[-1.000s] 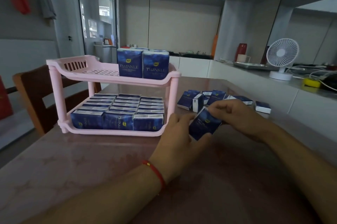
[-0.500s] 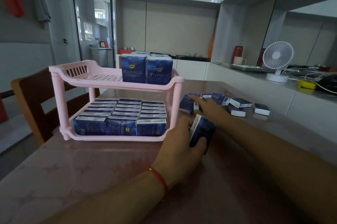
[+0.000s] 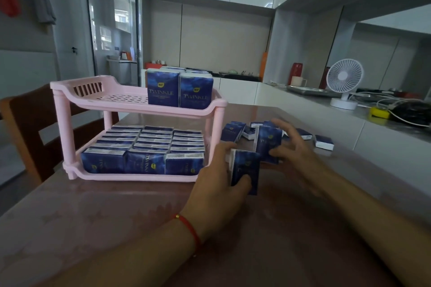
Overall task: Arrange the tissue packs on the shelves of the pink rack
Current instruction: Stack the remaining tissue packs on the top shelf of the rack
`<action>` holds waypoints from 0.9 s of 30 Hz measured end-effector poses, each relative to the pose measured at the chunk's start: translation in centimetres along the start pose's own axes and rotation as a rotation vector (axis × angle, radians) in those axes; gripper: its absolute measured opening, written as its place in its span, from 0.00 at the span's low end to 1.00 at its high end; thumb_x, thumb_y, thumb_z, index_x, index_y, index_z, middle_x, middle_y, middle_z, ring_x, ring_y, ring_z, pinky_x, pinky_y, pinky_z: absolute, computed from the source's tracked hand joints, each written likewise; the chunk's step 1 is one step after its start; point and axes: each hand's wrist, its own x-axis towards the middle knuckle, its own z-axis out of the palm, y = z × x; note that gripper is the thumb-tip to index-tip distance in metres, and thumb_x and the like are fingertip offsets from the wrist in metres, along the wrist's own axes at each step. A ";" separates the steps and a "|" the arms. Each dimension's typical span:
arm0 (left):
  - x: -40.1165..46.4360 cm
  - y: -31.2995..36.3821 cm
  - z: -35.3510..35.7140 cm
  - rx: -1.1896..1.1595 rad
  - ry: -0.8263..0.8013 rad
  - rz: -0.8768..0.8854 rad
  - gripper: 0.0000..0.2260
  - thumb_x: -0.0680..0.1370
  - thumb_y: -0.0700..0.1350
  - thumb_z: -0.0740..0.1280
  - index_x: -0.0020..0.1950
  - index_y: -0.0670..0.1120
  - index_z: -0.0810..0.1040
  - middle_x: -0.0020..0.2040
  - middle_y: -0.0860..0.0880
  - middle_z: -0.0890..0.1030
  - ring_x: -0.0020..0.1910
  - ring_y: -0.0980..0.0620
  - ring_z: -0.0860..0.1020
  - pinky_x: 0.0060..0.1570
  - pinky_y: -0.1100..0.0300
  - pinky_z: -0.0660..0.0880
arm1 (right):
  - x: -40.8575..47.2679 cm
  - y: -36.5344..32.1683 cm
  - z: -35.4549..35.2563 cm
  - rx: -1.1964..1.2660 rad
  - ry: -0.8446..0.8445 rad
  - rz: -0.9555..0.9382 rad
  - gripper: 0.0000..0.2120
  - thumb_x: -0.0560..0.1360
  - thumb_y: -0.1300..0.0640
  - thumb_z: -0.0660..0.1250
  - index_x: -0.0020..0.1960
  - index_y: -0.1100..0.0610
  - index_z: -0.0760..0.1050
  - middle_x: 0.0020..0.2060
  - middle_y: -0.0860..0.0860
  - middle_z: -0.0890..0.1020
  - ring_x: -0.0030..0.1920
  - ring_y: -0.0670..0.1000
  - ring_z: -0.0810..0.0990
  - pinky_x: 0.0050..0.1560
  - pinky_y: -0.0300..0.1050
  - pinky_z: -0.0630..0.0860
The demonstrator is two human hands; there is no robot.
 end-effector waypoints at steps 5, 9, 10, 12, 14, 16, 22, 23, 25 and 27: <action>0.1 -0.2 -0.1 -0.040 -0.023 -0.030 0.25 0.76 0.42 0.69 0.65 0.66 0.66 0.50 0.52 0.85 0.38 0.47 0.85 0.46 0.47 0.83 | 0.0 -2.0 -1.3 0.114 -0.097 -0.027 0.22 0.78 0.69 0.56 0.70 0.57 0.71 0.60 0.61 0.80 0.54 0.59 0.82 0.45 0.52 0.82; 0.0 0.3 -0.2 -0.197 -0.051 -0.093 0.24 0.76 0.36 0.68 0.63 0.62 0.71 0.51 0.48 0.85 0.38 0.45 0.86 0.45 0.45 0.83 | -1.1 -2.5 -1.5 0.076 -0.287 -0.021 0.13 0.77 0.57 0.66 0.60 0.56 0.79 0.53 0.56 0.83 0.52 0.53 0.83 0.47 0.46 0.81; 0.0 0.5 -0.2 -0.248 -0.061 -0.117 0.25 0.75 0.33 0.67 0.63 0.61 0.72 0.51 0.46 0.85 0.39 0.42 0.86 0.45 0.42 0.83 | -1.2 -2.2 -1.3 0.002 -0.313 -0.032 0.14 0.76 0.56 0.70 0.61 0.55 0.80 0.55 0.56 0.83 0.55 0.55 0.83 0.51 0.50 0.81; 0.1 0.8 -0.3 -0.346 -0.081 -0.162 0.29 0.73 0.27 0.66 0.63 0.57 0.73 0.54 0.40 0.83 0.40 0.38 0.85 0.43 0.40 0.83 | -1.4 -1.3 -0.5 -0.161 -0.341 -0.057 0.15 0.74 0.57 0.72 0.61 0.53 0.79 0.58 0.55 0.83 0.60 0.57 0.82 0.56 0.57 0.81; 0.1 1.0 -0.4 -0.403 -0.101 -0.181 0.29 0.73 0.25 0.65 0.65 0.54 0.72 0.56 0.38 0.81 0.43 0.35 0.84 0.43 0.40 0.83 | -1.6 -0.8 0.4 -0.249 -0.337 -0.078 0.15 0.74 0.58 0.71 0.60 0.53 0.79 0.58 0.54 0.82 0.60 0.56 0.81 0.57 0.60 0.80; 0.0 1.0 -0.5 -0.429 -0.125 -0.172 0.27 0.74 0.28 0.68 0.66 0.53 0.72 0.57 0.41 0.80 0.47 0.38 0.84 0.42 0.42 0.83 | -1.8 -0.5 1.0 -0.271 -0.318 -0.080 0.15 0.73 0.57 0.73 0.59 0.51 0.79 0.57 0.52 0.82 0.59 0.55 0.82 0.57 0.60 0.81; -0.3 0.7 -0.3 -0.381 -0.107 -0.102 0.25 0.75 0.35 0.73 0.67 0.54 0.70 0.57 0.51 0.83 0.51 0.44 0.84 0.39 0.40 0.83 | -2.5 -0.4 2.4 -0.301 -0.305 -0.042 0.21 0.71 0.51 0.75 0.62 0.48 0.75 0.57 0.50 0.82 0.59 0.55 0.81 0.59 0.62 0.79; -0.3 0.7 -0.4 -0.372 -0.102 -0.097 0.25 0.76 0.35 0.72 0.68 0.54 0.70 0.58 0.51 0.83 0.51 0.45 0.84 0.40 0.41 0.83 | -2.6 -0.5 2.5 -0.320 -0.308 -0.045 0.20 0.72 0.51 0.75 0.63 0.48 0.75 0.57 0.50 0.82 0.59 0.55 0.81 0.60 0.62 0.78; -0.4 0.7 -0.5 -0.348 -0.090 -0.107 0.28 0.75 0.35 0.73 0.68 0.56 0.68 0.56 0.53 0.84 0.51 0.48 0.85 0.40 0.48 0.83 | -2.9 -0.9 2.9 -0.343 -0.310 -0.060 0.19 0.74 0.54 0.74 0.63 0.51 0.75 0.57 0.50 0.83 0.60 0.53 0.81 0.63 0.62 0.77; -0.4 0.7 -0.6 -0.295 -0.055 -0.123 0.28 0.73 0.36 0.75 0.66 0.58 0.69 0.54 0.55 0.84 0.51 0.54 0.84 0.45 0.57 0.82 | -3.2 -1.3 3.1 -0.340 -0.281 -0.053 0.19 0.74 0.57 0.74 0.64 0.51 0.76 0.58 0.48 0.83 0.60 0.50 0.81 0.64 0.59 0.77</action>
